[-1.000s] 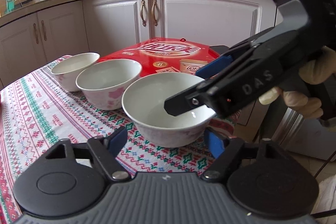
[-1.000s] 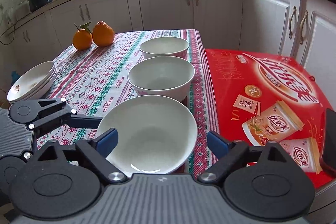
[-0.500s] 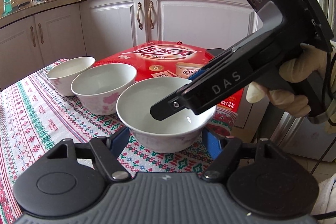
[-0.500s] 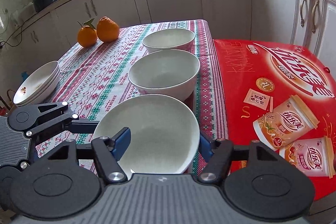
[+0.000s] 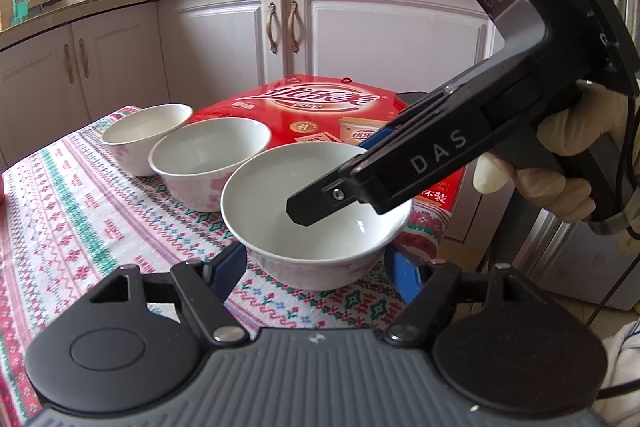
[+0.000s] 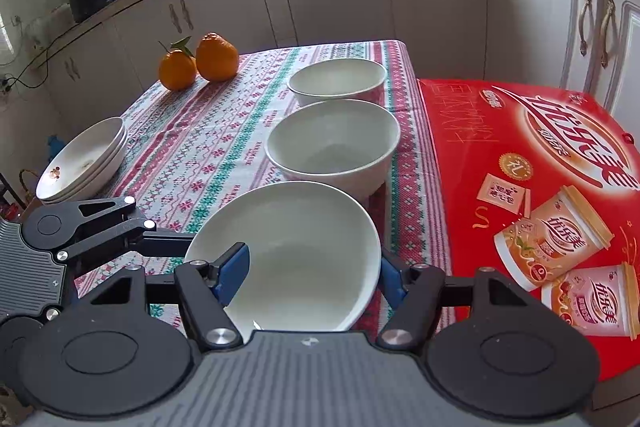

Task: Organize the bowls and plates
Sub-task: 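Carry the held bowl with the right gripper toward the other bowls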

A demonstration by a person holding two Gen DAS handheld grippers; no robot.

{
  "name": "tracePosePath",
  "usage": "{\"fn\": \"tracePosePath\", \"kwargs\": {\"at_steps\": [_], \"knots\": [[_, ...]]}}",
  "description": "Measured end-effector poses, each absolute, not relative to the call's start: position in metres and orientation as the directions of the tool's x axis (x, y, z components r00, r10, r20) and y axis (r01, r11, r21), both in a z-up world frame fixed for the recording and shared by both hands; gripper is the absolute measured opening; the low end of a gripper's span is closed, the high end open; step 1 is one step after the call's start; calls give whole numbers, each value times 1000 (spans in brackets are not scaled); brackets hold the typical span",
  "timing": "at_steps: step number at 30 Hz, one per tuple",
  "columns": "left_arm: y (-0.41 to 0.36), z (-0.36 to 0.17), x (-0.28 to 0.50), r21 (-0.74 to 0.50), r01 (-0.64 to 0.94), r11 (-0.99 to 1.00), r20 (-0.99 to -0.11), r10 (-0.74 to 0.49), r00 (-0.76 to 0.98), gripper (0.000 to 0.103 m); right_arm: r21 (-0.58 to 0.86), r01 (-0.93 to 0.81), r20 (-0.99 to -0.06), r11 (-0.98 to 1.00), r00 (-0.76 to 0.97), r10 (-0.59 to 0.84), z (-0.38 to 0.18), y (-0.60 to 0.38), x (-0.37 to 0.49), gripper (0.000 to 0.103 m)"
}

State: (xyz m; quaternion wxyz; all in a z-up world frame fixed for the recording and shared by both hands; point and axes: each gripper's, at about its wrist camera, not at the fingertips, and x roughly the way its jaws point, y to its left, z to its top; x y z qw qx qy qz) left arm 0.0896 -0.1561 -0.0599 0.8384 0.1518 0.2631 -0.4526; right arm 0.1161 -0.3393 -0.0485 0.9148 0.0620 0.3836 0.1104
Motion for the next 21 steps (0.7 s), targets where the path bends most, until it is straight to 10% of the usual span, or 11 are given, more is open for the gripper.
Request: {"fn": "tracePosePath", "kwargs": {"at_steps": [21], "knots": [[-82,-47,96,29,732,681,-588,-581,563,75,214,-348,-666,913,632,397,-39,-258,149,73]]}}
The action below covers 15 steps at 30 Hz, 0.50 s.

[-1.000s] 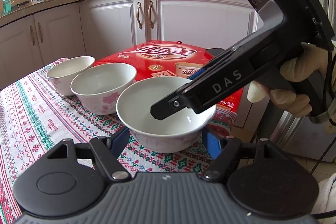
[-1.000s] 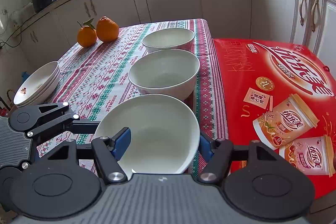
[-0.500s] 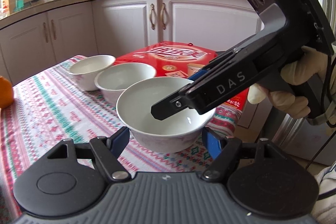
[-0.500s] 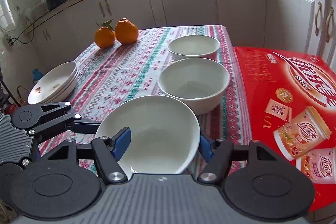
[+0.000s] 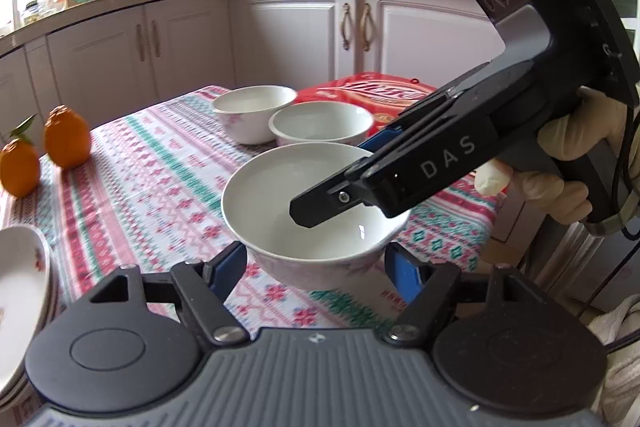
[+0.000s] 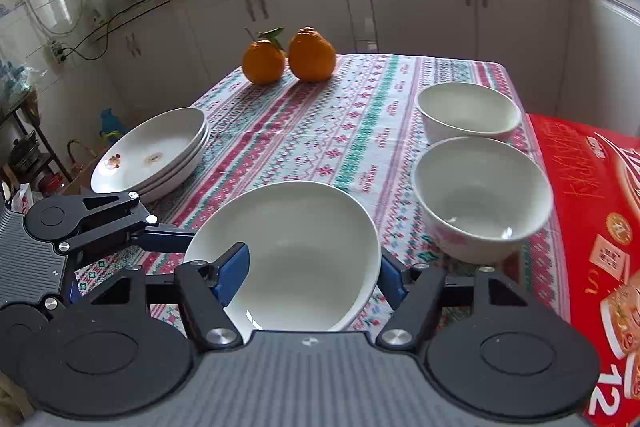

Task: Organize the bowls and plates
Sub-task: 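Carry the held bowl with the right gripper toward the other bowls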

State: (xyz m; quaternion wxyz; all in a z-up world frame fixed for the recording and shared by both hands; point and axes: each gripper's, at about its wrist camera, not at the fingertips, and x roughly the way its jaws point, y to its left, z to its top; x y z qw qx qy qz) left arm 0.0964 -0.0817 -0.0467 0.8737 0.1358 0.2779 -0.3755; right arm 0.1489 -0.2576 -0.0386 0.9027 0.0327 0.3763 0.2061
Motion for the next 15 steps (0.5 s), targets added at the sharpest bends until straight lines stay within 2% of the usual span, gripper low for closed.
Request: {"fn": "tracePosePath", "kwargs": {"at_steps": [15], "knots": [[-50,-51,109,23,666,746,-592,-527,610,76,195,-428,-673,883,596,437,-43,-214,179,73]]}}
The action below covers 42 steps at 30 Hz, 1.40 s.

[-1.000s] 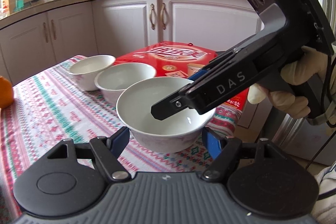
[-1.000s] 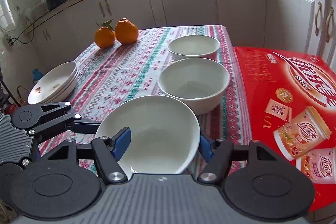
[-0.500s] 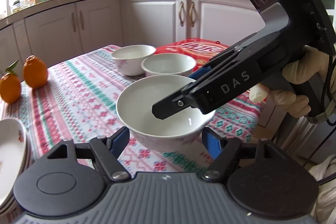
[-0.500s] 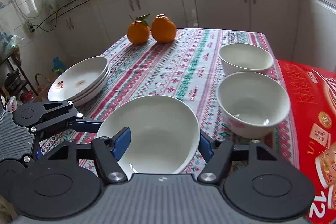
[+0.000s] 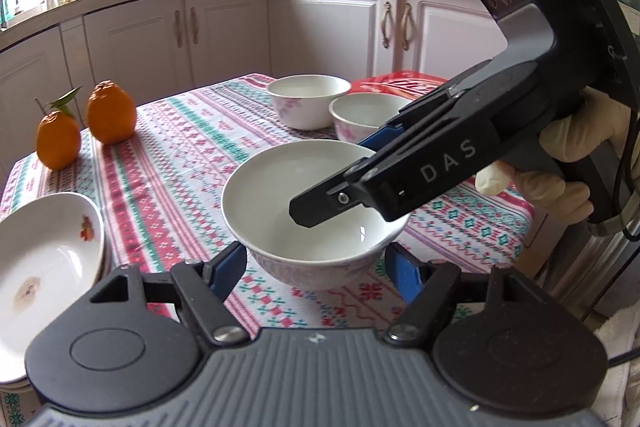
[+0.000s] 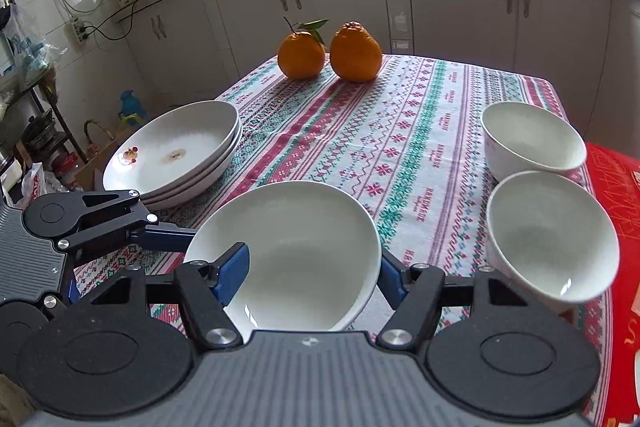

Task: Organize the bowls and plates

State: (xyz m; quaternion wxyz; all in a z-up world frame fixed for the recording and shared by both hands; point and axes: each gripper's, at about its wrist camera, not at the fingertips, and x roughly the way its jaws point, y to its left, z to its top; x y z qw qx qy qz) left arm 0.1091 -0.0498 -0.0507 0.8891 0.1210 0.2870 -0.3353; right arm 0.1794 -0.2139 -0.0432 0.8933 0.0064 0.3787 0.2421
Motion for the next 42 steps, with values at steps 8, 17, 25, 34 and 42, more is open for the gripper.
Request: {"fn": "tracePosePath", "kwargs": {"at_steps": [8,17,25,34,42], "knots": [[-43,-54,117,23,653,757,-599,-512,616,76,200,-438,-678,876,584,447,-49,-205,192,73],[-43,-57,121,19,651,759,-612,-506,608,76,212,-432,-684,876,574,449,-54,-205,197,73],[-42,-59,123,12,650,760,-612,-508,606,80,210,-436,-682,875,576,451,-56,-203,198,81],[-38,-56,117,-2,647,763,-613,-512,602,90,198,-454,-643,869,609,464,-48,-206,185,103],[-36,-44,105,7,647,762,-605,-512,610,90,115,-396,-606,911,699,380,-32,-227,160,103]]}}
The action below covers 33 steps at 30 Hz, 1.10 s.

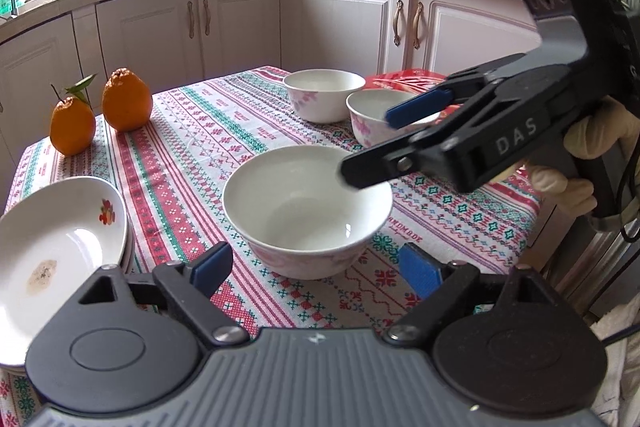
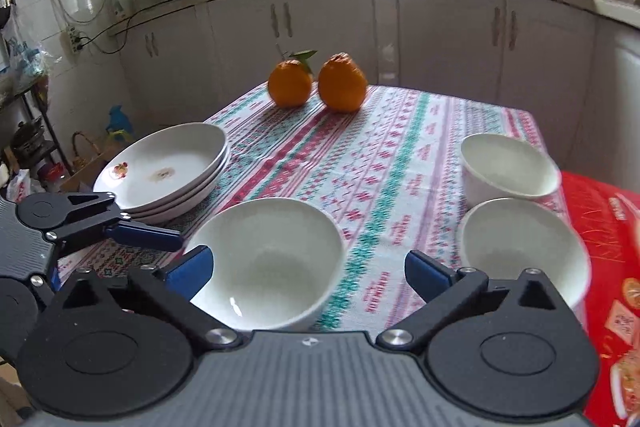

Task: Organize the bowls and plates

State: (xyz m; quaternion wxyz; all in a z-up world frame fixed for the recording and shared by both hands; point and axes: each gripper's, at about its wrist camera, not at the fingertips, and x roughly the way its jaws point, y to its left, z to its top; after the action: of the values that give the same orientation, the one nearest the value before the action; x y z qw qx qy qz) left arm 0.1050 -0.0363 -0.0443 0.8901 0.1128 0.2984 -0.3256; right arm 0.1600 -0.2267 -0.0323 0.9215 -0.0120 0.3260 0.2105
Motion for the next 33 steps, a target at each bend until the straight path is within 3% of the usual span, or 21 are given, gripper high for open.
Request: {"fn": "tracePosePath", "kwargs": {"at_steps": [7,17,22,33], "knots": [[-44,-30,99,16,672,741,-594,-533,602,91,29,-246,-579,969,786,217,-29,-268,138,103],[-70,-15,107,14,727,687,-594,-579,558,91,53,-127,-649,990,749,131,-64,-304,137,103],[-87,-11,124,21,730,683,-612,-569,550,91,-60,-105,-639,993,768,43,-68,-304,138,103],[-142,-10,175,55,770,636,-648,-564,512,90,-41,-131,-627,991,776,76,-73,-313,156,103]]}}
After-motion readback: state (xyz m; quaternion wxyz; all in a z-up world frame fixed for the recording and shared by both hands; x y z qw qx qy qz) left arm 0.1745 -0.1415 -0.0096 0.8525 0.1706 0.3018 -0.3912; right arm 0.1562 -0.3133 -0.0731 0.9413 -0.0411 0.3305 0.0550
